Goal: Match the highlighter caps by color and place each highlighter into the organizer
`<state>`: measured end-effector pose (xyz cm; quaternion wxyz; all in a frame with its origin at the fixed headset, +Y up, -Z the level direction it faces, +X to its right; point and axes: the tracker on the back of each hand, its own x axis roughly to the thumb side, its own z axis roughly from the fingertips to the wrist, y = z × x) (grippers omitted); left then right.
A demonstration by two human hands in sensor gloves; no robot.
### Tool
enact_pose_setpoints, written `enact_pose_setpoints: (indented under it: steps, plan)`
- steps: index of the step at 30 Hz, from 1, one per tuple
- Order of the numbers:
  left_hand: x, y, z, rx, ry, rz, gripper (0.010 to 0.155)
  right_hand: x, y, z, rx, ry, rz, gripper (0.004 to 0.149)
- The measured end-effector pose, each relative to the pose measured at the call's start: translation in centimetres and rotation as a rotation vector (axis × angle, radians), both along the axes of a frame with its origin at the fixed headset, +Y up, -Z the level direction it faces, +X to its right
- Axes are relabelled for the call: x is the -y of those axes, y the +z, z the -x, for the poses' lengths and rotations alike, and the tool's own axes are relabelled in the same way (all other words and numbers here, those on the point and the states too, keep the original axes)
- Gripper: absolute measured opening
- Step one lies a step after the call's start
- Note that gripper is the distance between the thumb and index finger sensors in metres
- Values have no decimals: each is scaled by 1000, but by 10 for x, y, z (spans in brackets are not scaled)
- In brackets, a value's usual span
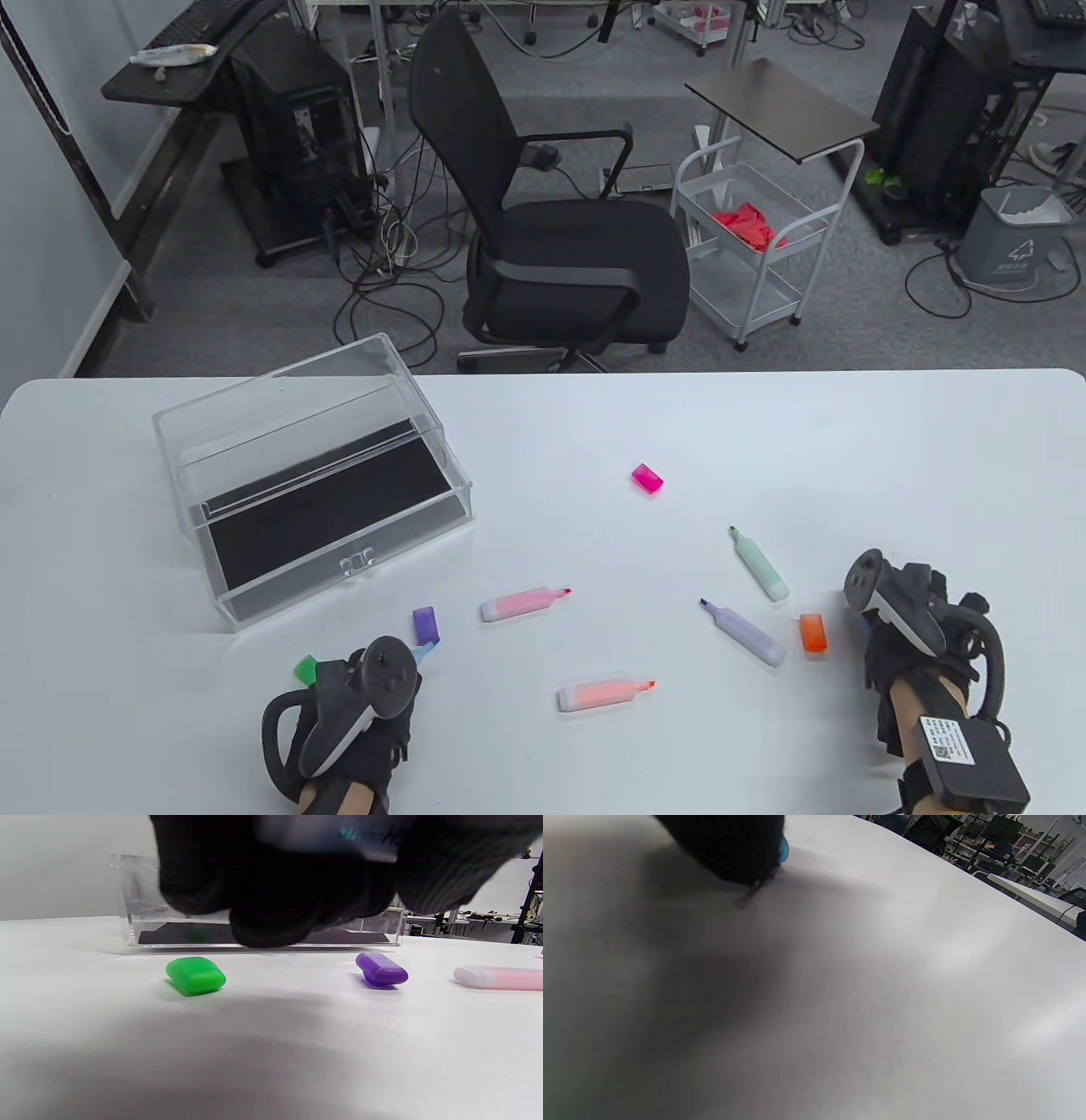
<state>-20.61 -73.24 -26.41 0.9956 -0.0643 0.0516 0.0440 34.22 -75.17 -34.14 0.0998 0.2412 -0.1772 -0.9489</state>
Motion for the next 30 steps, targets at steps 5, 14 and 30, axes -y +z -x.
enact_pose_setpoints:
  steps: [5, 14, 30]
  plan:
    - [0, 0, 0, -2, 5, 16, 53, 1, 0, 4, -37, 44, -63, 60]
    - [0, 1, 0, 0, 11, 33, 53, 0, 5, 16, -135, 171, -172, 49]
    - [2, -2, -5, 24, 48, 30, 54, -48, 30, 69, -233, -129, -413, 50]
